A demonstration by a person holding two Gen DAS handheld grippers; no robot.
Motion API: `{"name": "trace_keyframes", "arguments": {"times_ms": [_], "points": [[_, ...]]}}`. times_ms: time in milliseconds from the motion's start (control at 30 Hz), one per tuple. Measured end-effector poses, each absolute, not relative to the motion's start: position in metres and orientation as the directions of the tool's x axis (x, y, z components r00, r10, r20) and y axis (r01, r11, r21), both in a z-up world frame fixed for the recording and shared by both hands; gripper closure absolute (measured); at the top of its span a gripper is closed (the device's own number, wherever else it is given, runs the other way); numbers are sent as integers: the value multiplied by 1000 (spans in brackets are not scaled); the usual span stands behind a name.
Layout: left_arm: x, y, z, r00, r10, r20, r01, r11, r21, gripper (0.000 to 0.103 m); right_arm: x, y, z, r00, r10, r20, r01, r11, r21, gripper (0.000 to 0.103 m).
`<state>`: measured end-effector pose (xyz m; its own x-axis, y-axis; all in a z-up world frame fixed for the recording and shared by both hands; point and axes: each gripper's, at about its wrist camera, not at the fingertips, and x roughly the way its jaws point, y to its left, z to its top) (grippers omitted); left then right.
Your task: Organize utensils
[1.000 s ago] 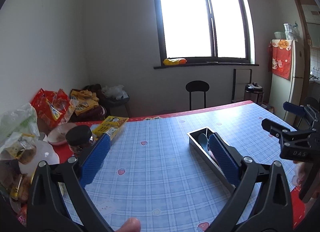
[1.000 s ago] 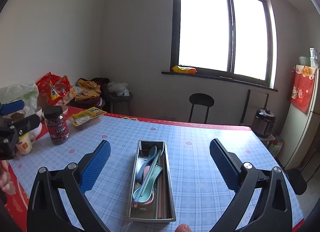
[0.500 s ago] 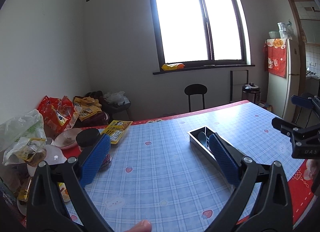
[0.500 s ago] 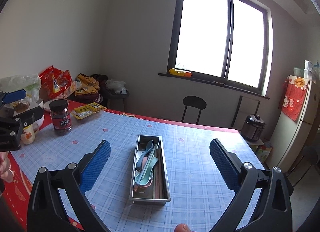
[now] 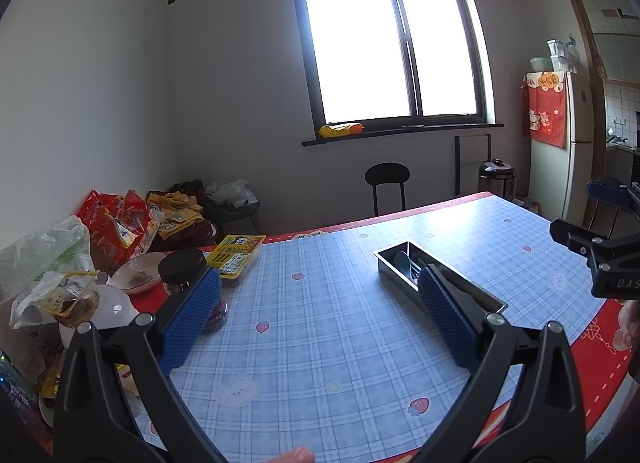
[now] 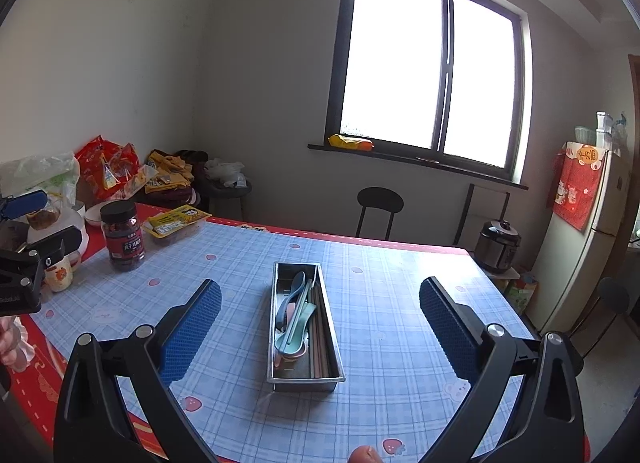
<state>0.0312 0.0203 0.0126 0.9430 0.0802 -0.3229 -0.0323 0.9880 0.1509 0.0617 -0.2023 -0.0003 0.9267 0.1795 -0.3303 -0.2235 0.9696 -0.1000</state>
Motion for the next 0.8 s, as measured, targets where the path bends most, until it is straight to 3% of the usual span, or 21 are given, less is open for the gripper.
{"name": "trace_keyframes", "arguments": {"times_ms": [800], "points": [[37, 12, 9, 941, 66, -331, -9, 985, 170, 6, 68, -222, -7, 932, 121, -341, -160, 983, -89, 6]]}}
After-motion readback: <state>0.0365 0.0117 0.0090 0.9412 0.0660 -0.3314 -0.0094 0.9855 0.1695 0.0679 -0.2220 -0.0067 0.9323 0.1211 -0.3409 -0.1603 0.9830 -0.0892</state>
